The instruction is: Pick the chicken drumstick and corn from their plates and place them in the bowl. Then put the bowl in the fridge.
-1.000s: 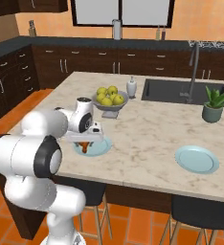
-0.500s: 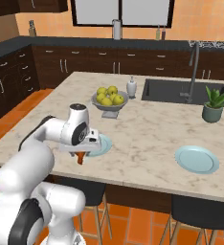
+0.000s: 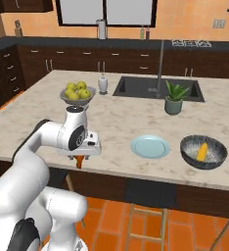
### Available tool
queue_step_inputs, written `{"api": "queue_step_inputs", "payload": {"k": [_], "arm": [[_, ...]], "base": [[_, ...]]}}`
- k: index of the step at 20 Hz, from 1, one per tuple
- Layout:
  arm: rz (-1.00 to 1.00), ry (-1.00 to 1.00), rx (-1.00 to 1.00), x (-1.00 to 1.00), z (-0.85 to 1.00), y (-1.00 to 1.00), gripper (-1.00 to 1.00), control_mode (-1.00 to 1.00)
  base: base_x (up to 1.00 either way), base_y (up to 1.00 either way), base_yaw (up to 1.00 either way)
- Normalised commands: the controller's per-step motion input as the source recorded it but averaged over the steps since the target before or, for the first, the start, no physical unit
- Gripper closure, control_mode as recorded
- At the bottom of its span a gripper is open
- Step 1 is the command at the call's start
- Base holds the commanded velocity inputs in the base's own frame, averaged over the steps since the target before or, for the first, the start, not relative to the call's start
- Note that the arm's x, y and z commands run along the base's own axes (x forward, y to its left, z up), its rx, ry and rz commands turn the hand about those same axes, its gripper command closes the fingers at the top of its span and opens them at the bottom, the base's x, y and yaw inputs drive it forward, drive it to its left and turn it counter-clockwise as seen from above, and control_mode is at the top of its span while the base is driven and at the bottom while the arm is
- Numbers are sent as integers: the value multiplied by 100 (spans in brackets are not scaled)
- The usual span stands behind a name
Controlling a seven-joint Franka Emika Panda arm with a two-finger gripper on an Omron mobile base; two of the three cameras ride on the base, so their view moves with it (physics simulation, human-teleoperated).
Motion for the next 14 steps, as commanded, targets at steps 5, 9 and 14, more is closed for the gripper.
{"api": "queue_step_inputs", "payload": {"k": [5,9,14], "arm": [[0,0,0,0,0,0,100,100],[0,0,0,0,0,0,100,100],[0,0,0,0,0,0,100,100]], "base": [[0,-100,-1],[-4,-100,0],[19,-94,0]]}}
